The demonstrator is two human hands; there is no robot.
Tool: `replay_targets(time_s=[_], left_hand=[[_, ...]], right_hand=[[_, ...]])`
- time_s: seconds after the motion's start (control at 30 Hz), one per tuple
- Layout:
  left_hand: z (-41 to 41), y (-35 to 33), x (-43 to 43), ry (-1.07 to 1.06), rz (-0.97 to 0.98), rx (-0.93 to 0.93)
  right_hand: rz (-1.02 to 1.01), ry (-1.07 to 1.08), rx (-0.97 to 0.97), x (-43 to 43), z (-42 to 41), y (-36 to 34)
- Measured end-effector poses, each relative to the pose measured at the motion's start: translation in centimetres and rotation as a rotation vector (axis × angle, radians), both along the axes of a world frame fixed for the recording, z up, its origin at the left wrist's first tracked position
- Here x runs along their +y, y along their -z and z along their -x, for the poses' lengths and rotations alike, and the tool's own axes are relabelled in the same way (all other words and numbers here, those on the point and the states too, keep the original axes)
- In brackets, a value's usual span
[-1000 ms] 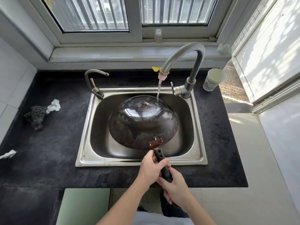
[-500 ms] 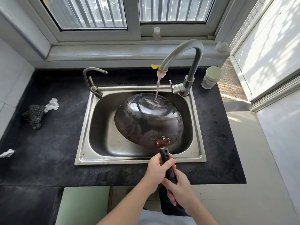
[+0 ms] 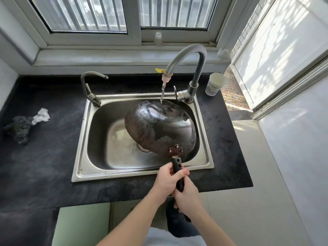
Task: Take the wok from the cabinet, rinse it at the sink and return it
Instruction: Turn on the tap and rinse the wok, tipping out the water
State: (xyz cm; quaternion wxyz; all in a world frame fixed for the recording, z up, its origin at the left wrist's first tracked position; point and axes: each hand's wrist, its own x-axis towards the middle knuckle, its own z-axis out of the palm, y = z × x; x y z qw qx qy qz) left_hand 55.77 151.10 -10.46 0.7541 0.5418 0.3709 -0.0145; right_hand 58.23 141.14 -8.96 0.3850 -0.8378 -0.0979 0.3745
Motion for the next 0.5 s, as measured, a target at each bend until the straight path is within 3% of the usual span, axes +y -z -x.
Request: replay_targets(time_s=[0.17, 0.5], left_hand=[[0.5, 0.2, 0.3, -0.007, 0.006, -0.028], [0.6, 0.2, -0.3, -0.034, 0.133, -0.001]], right_hand=[[0.010, 0.046, -0.039, 0.1, 0.6, -0.1], [-0.153, 0.060, 0.127, -1.7, 0.2, 0.8]])
